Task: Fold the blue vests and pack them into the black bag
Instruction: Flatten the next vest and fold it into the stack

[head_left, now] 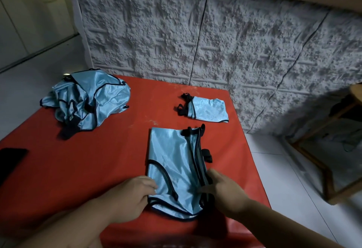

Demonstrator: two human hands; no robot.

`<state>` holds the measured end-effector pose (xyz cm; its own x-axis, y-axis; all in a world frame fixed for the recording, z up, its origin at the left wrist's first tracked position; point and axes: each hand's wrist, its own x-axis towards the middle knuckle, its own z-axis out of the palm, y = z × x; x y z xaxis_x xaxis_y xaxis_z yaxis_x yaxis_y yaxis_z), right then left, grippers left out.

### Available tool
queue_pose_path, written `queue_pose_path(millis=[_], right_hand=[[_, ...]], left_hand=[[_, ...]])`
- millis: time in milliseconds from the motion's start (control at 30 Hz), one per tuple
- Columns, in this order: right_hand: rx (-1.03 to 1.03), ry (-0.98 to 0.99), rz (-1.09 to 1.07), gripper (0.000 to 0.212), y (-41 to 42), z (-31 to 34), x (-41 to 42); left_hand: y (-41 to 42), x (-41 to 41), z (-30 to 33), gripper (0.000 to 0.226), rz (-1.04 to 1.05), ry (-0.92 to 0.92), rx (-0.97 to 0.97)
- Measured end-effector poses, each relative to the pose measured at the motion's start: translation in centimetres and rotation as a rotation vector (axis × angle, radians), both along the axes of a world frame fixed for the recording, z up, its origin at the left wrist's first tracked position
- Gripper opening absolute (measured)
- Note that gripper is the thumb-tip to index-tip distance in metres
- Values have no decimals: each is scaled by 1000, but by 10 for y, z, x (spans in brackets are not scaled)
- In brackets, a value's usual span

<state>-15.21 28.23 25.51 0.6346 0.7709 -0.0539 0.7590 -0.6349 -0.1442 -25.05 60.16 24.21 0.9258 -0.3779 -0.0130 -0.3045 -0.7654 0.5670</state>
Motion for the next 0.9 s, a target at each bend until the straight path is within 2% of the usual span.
queue_pose_path(millis=[67,133,200,267,333,433,533,600,667,767,900], right_hand=[[31,-115,35,31,7,6,-6],[0,-205,119,30,11,7,-9],[7,-153,216,32,12,8,-9],[106,7,264,25,12,10,-8],[191,174,154,20,14,20,-8],[333,306,-85,17,20,32,6],[501,477,-179,5,29,38,33],[578,565,-232,7,34,38,54],[620,569,-304,12,38,34,71],[633,549,-386,6,45,24,91],[541,382,-517,27,57,13,114]], left_hand=[[4,-2,4,41,14,6,-18],[9,-4,10,40,13,-7,-24],[14,-6,16,38,9,2,-41],[18,-7,21,36,23,44,-56],[19,-5,23,31,60,83,-135],[16,5,35,26,180,146,-400],[11,28,42,20,306,130,-574],[15,49,36,16,415,113,-641],[18,69,32,20,507,129,-695],[20,101,22,11,626,142,-666],[19,131,10,11,721,115,-596]])
